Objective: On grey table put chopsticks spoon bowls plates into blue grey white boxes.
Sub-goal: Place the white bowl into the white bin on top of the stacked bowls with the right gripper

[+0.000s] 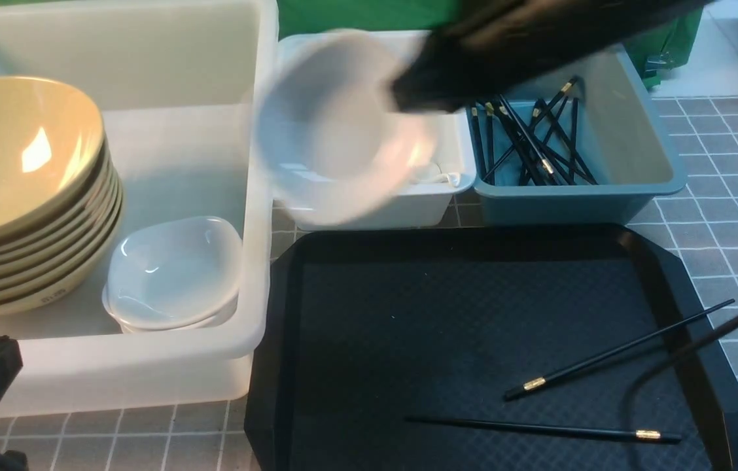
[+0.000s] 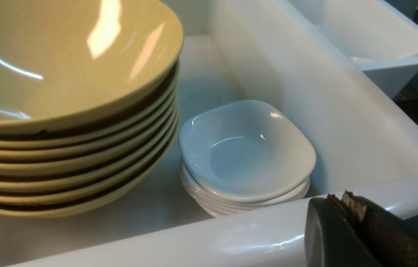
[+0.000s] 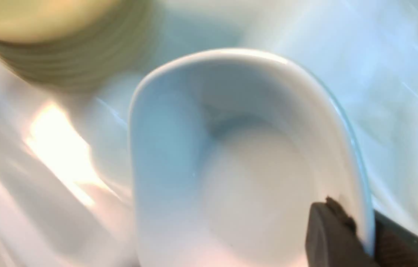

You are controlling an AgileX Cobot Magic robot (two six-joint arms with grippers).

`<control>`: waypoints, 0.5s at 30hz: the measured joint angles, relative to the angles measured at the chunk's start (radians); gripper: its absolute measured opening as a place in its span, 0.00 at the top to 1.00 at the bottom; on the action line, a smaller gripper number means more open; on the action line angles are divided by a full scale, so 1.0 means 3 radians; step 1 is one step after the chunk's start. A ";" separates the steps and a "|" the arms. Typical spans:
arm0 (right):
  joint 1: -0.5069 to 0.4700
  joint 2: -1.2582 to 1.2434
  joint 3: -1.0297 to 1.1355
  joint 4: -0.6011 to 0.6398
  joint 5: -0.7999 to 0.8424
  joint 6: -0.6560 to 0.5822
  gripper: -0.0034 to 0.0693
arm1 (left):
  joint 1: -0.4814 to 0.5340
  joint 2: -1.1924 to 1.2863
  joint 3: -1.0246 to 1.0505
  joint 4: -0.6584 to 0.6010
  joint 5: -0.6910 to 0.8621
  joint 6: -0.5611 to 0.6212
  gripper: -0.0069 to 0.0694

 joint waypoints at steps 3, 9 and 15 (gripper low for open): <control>0.0326 0.0317 -0.0076 0.0106 -0.0466 0.0000 0.86 | 0.0000 -0.0014 0.0000 0.0012 0.0000 0.0007 0.92; 0.0627 0.0924 -0.0219 0.0131 -0.1023 0.0142 0.83 | 0.0000 -0.0014 0.0000 0.0021 0.0025 0.0010 0.92; 0.0631 0.1137 -0.0304 0.0135 -0.1016 0.0235 0.55 | 0.0000 -0.0015 0.0000 0.0024 0.0059 0.0010 0.92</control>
